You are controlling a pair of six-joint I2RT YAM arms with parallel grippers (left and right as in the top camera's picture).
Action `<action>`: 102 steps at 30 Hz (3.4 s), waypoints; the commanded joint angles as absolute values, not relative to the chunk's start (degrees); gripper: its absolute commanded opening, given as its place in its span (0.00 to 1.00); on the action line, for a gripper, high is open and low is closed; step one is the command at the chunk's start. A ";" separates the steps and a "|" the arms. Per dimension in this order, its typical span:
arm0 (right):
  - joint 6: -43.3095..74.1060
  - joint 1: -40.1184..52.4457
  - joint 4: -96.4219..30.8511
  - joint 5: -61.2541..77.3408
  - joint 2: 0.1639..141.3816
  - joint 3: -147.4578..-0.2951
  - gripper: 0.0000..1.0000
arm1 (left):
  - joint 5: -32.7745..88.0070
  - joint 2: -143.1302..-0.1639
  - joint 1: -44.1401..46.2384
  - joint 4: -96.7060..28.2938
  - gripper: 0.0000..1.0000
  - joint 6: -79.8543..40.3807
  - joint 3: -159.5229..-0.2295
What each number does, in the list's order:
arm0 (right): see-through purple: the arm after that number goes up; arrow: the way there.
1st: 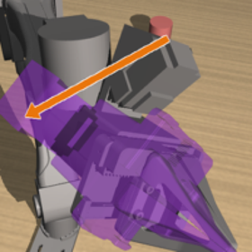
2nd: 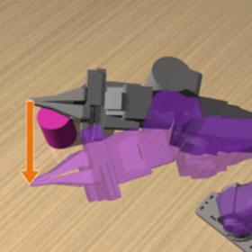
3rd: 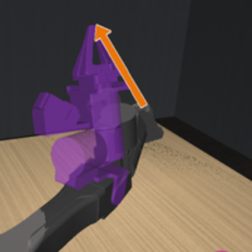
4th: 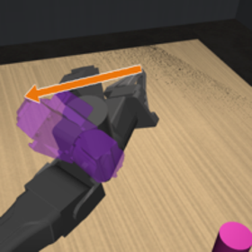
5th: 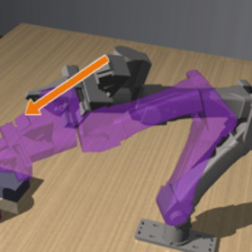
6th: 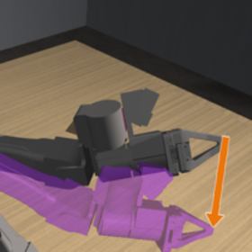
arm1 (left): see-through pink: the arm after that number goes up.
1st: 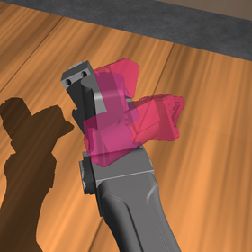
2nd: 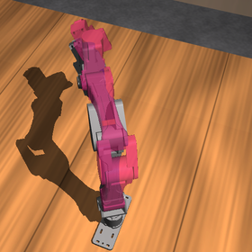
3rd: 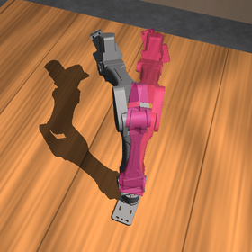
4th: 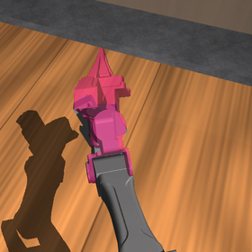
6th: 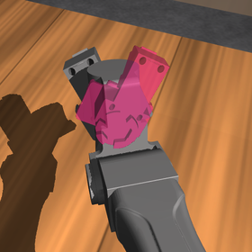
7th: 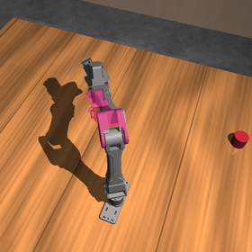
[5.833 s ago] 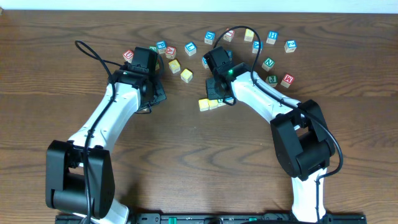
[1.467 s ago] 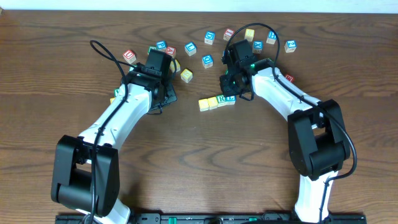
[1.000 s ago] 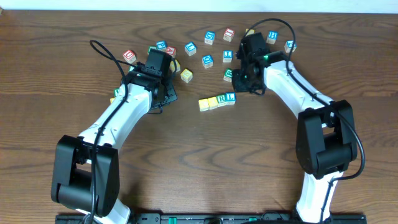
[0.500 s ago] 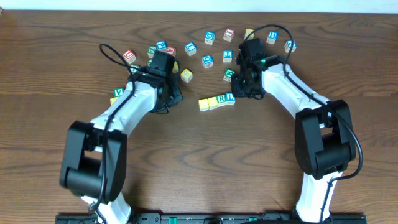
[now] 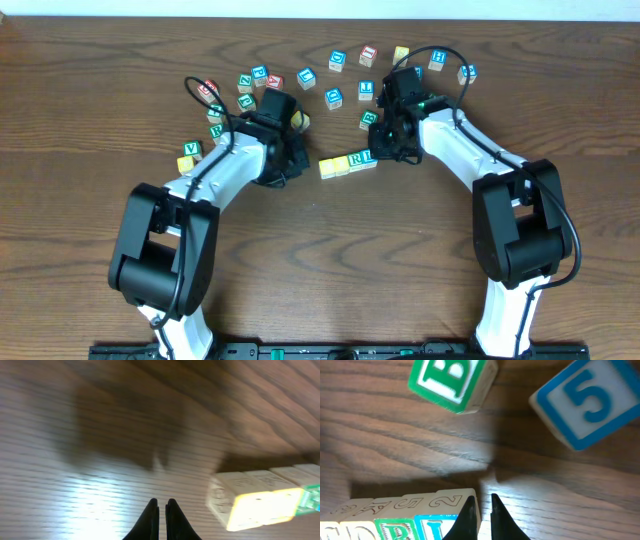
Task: Spell out CORL
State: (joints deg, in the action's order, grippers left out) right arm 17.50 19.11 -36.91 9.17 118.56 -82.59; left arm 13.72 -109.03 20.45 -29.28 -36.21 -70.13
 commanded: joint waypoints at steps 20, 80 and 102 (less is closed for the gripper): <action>20.01 21.39 -37.36 10.96 117.38 -81.45 0.04 | 14.61 -111.46 22.44 -26.22 0.08 -37.63 -70.32; 23.33 24.86 -36.82 10.35 117.38 -81.45 0.05 | 14.35 -115.70 22.48 -19.49 0.08 -35.64 -70.35; 23.33 24.86 -34.24 8.91 117.38 -80.49 0.06 | 14.35 -115.70 22.41 -17.56 0.07 -33.43 -70.35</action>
State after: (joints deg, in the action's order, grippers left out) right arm 22.59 23.18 -34.83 5.96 118.56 -80.93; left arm 12.10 -114.34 21.85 -17.87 -35.05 -70.19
